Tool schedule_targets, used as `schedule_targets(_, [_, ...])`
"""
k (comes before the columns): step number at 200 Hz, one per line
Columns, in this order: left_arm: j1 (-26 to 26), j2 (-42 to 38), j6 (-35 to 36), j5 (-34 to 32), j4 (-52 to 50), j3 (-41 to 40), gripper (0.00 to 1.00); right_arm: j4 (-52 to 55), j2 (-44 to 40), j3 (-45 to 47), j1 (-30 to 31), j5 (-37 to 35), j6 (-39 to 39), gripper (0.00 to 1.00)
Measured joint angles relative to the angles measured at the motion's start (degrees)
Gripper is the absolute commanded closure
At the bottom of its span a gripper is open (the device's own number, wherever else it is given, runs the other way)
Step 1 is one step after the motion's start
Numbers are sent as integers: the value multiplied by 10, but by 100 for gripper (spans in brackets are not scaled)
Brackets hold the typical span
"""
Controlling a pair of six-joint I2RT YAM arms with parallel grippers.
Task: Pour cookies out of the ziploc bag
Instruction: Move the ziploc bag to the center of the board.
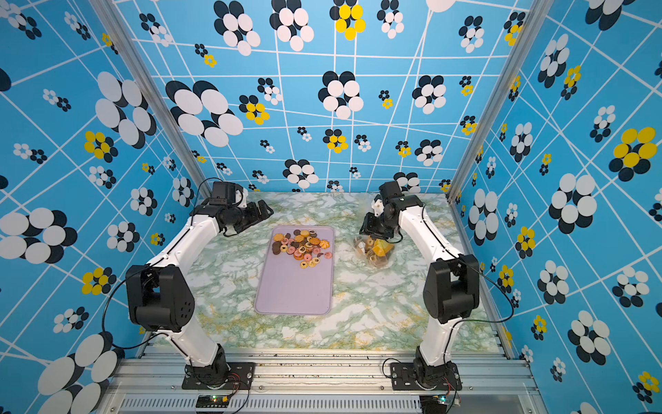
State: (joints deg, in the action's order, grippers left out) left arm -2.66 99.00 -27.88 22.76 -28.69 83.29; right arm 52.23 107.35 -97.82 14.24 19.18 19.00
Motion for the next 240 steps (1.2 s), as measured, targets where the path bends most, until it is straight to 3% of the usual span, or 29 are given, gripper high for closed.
schedule_targets(21, [0, 3, -19, 59, 0, -7, 1, 32, 38, -48, 13, 0, -6, 57])
schedule_targets(39, [0, 8, -26, 99, -1, -3, 1, 59, 66, -78, 28, 0, -14, 65])
schedule_targets(87, [0, 45, -33, 156, 0, 15, 1, 105, 121, -109, 57, -5, -17, 65])
schedule_targets(126, [0, 47, -41, 173, 0, 16, 0, 118, 137, -109, 60, -24, -17, 69])
schedule_targets(144, [0, 47, -42, 176, 0, 16, 0, 119, 142, -109, 60, -27, -16, 81])
schedule_targets(192, [-1, 47, -43, 178, -1, 16, 1, 119, 144, -109, 60, -31, -20, 98])
schedule_targets(240, [-5, 47, -45, 178, -1, 16, 1, 118, 144, -95, 60, -33, -21, 100])
